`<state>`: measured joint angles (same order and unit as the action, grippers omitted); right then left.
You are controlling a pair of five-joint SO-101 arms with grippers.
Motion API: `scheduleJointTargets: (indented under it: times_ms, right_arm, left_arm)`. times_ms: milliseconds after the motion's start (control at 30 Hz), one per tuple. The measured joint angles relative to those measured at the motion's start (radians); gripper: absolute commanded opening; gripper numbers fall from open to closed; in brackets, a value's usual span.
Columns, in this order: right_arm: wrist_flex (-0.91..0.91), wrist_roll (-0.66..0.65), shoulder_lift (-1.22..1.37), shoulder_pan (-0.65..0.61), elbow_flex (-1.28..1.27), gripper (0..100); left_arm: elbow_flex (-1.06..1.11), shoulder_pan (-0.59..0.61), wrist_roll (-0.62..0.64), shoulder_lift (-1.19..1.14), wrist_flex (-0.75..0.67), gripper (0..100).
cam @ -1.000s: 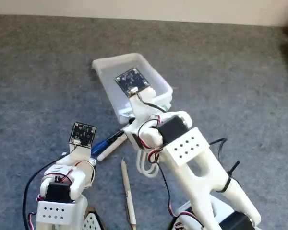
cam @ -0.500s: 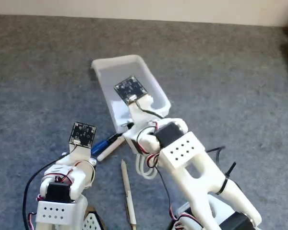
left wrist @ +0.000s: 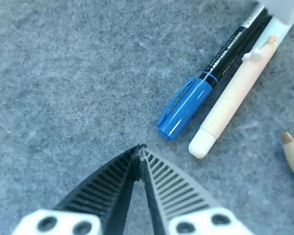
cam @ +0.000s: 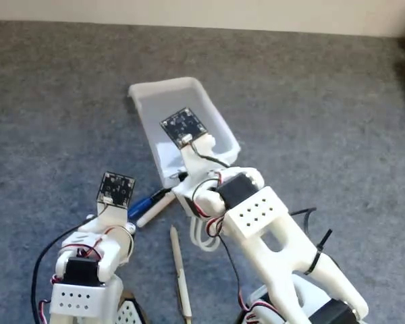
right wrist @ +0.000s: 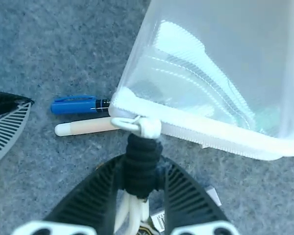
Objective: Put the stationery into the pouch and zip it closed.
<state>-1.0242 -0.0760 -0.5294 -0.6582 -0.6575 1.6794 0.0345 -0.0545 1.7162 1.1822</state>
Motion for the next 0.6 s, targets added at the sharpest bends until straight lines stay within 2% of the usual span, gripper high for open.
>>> scheduleJointTargets:
  times_ms: [400,500,600]
  right_arm:
    - [0.000,0.020,0.000,0.000,0.000,0.5]
    - [0.000,0.021,0.000,0.000,0.000,0.5]
    - [0.000,0.021,0.000,0.000,0.000,0.5]
  left_arm:
    - [-0.176,0.002,0.000,0.006,-0.012,2]
    - [-0.219,0.002,0.005,0.005,-0.015,12]
    - [-0.245,0.002,0.081,0.005,-0.015,30]
